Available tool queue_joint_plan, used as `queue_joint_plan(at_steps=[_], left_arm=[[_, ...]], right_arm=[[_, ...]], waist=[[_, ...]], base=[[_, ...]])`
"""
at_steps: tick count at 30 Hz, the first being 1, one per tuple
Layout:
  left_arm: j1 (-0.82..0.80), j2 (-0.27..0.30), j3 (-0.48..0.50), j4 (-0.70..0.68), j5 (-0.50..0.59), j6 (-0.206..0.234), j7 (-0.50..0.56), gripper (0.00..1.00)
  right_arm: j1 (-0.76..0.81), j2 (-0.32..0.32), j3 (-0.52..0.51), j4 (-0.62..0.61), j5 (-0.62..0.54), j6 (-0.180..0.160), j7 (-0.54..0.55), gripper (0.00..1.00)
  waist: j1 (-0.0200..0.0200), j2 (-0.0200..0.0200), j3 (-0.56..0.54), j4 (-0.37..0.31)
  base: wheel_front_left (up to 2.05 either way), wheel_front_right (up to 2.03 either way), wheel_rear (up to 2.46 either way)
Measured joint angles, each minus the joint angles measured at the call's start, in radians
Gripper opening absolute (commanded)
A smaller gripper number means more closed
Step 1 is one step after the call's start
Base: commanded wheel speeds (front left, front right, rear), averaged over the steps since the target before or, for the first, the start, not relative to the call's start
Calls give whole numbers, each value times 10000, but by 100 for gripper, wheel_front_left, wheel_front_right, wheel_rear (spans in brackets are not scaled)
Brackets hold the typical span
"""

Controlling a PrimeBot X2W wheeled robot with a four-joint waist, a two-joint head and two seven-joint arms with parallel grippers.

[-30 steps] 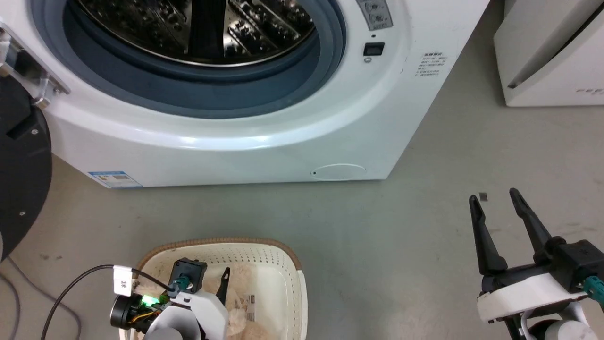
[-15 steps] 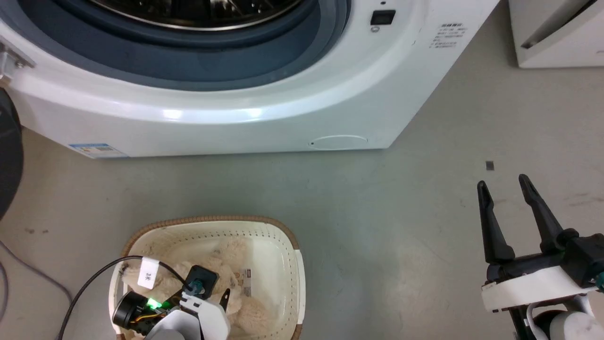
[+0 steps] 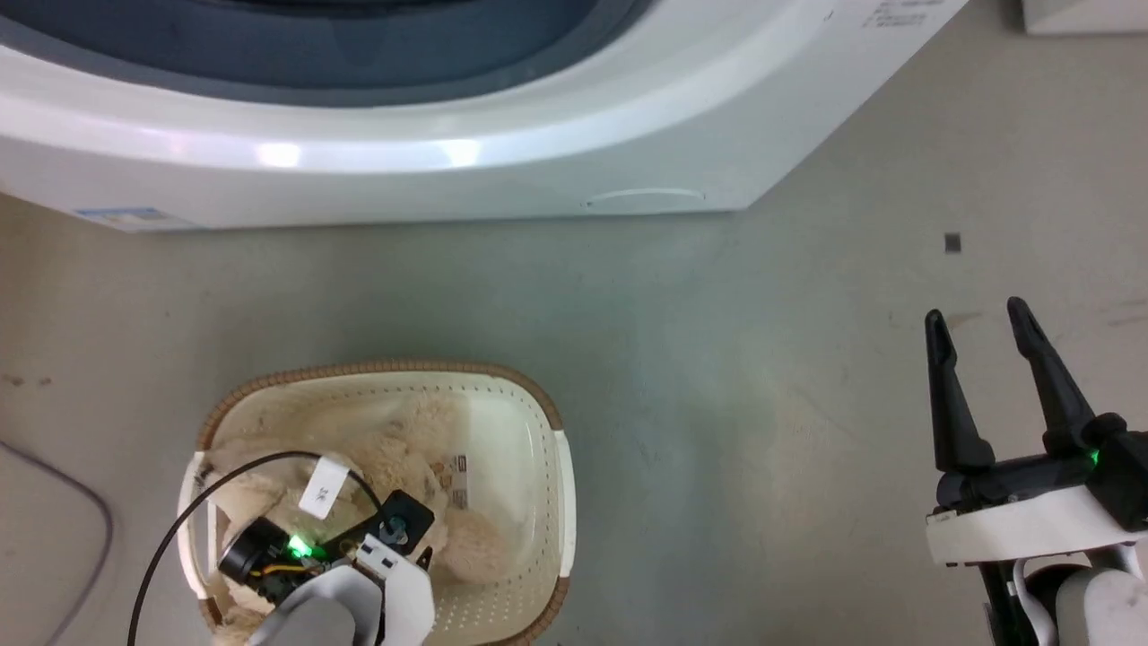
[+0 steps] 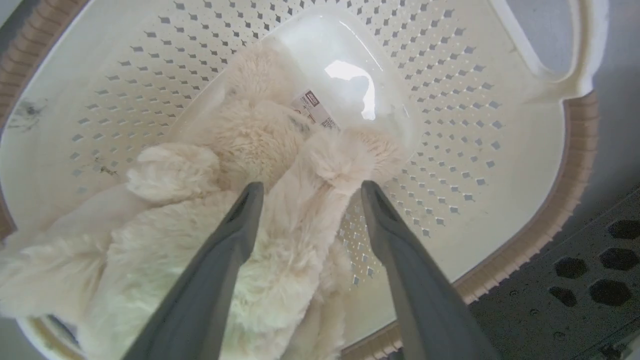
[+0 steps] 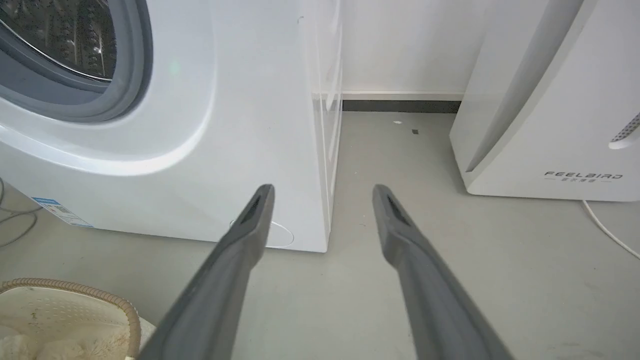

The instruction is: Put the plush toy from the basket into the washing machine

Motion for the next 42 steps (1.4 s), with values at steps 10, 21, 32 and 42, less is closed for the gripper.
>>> queue_joint_plan(at_steps=[10, 21, 32, 42], left_arm=[[-1184, 387, -1218, 1016, 27, -96, 176, 100], [-2222, 832, -1946, 2092, 75, -52, 888, 100], [-2685, 1047, -2309, 2803, -288, -94, 882, 0], [-1992, 882, -2173, 2888, -897, -92, 12, 0]], right_arm=[[-377, 0, -54, -113, 127, 0, -207, 100], [-686, 0, -151, -222, 355, 0, -435, 100], [-855, 0, -322, -251, 491, 0, -602, 100], [-898, 0, -364, 65, 491, 0, -602, 100]], waist=[[0, 0, 1145, -144], [0, 0, 2379, -454], [0, 0, 2761, -632], [0, 0, 1452, -511]], base=[[0, 0, 0], [0, 0, 0], [0, 0, 0], [0, 0, 0]])
